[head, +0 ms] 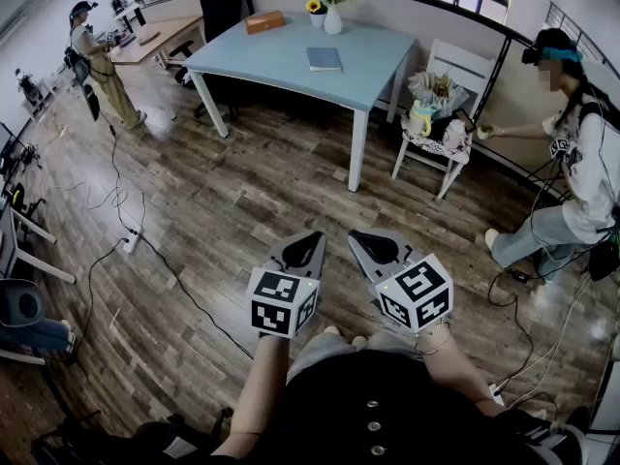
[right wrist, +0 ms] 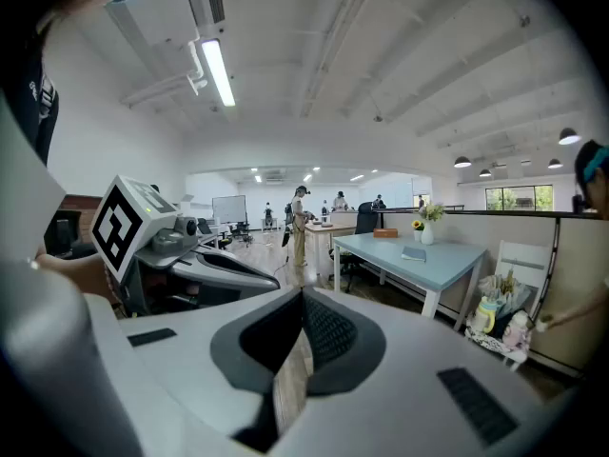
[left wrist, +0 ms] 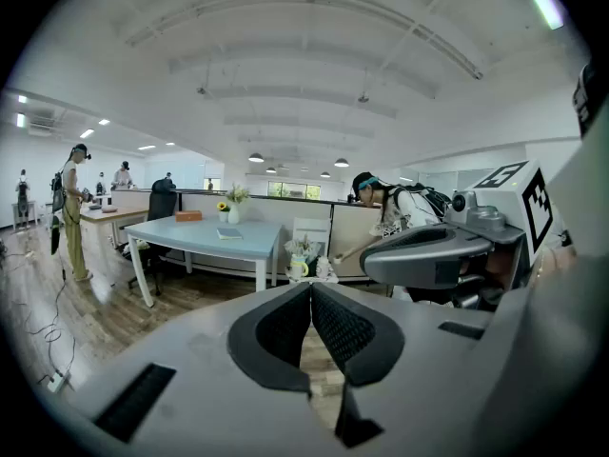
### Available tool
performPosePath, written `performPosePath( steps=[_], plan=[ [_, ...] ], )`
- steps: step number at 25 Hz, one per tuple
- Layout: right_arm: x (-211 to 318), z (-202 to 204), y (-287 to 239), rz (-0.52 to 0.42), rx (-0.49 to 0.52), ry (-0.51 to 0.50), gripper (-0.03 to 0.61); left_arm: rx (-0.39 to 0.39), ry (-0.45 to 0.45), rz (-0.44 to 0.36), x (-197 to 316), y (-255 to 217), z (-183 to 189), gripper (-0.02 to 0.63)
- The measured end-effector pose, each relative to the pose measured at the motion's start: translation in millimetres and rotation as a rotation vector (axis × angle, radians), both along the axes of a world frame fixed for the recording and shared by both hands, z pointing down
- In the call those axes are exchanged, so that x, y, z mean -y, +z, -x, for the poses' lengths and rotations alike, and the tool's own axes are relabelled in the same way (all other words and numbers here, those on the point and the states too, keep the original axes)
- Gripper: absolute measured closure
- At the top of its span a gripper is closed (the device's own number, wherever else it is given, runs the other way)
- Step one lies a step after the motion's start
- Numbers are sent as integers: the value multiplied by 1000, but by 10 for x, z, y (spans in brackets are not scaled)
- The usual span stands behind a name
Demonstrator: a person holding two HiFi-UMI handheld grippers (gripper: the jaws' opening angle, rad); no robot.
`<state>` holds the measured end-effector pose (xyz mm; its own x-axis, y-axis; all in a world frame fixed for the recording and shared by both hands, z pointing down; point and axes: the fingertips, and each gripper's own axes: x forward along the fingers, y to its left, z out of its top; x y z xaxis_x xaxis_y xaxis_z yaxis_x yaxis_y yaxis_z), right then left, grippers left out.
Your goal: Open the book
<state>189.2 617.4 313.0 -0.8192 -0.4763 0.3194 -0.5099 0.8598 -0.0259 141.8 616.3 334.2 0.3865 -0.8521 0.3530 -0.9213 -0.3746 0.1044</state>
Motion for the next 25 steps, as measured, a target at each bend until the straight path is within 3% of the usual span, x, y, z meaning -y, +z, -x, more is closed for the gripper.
performPosePath(
  steps=[16, 25],
  plan=[
    [145, -20, 89, 23, -2, 30, 578, -34, 46, -12, 121, 18, -120, 601],
    [259, 54, 46, 5, 65, 72, 577, -77, 104, -44, 179, -42, -65, 600]
  ],
)
